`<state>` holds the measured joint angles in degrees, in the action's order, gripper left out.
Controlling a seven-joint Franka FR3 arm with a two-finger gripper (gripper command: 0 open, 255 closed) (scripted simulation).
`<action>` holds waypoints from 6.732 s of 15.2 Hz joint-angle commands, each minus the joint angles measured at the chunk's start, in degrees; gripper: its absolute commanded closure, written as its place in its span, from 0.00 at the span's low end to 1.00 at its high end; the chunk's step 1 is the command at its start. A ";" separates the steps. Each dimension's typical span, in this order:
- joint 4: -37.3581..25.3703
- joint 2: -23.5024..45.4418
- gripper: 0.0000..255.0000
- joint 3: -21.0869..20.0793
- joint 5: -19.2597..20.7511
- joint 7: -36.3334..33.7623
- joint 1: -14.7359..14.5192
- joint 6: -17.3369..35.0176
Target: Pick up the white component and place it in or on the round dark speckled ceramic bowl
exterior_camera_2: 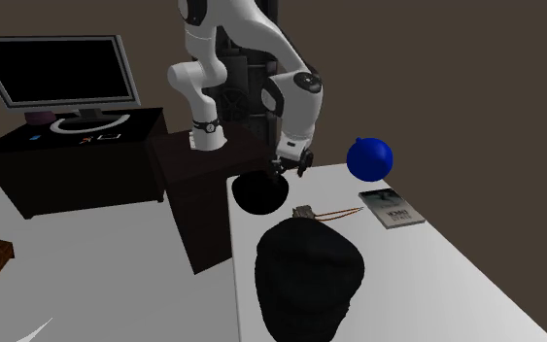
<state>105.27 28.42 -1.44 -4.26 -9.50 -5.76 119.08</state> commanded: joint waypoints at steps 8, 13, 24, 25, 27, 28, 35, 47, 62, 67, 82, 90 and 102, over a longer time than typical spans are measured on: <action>-18.32 17.59 0.00 -0.81 -0.37 -0.61 -0.94 -2.28; -16.72 19.07 0.00 -0.87 -0.47 -0.53 -1.12 0.82; -16.30 19.59 1.00 -0.90 -0.49 -0.51 -1.17 1.75; -16.34 19.61 1.00 -0.90 -0.49 -0.52 -1.18 1.74; -16.32 19.60 1.00 -0.90 -0.49 -0.52 -1.18 1.75; -16.32 19.60 1.00 -0.90 -0.49 -0.52 -1.18 1.74; -15.74 17.81 1.00 -0.91 -0.49 -0.62 -1.15 0.55; -14.90 11.43 1.00 -0.95 -0.47 -1.10 -1.04 -4.98; -16.64 5.05 1.00 -1.01 -0.44 -1.76 -0.91 -13.07; -11.18 0.22 1.00 -0.60 -0.43 -0.33 0.18 -12.57; 21.47 -23.44 1.00 5.10 2.17 12.48 8.18 -4.36; 25.29 -21.68 1.00 5.84 2.37 14.09 9.00 1.17; 26.50 -16.14 1.00 5.71 1.70 14.65 9.05 7.89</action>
<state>131.61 11.86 4.46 -2.45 5.11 3.43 126.79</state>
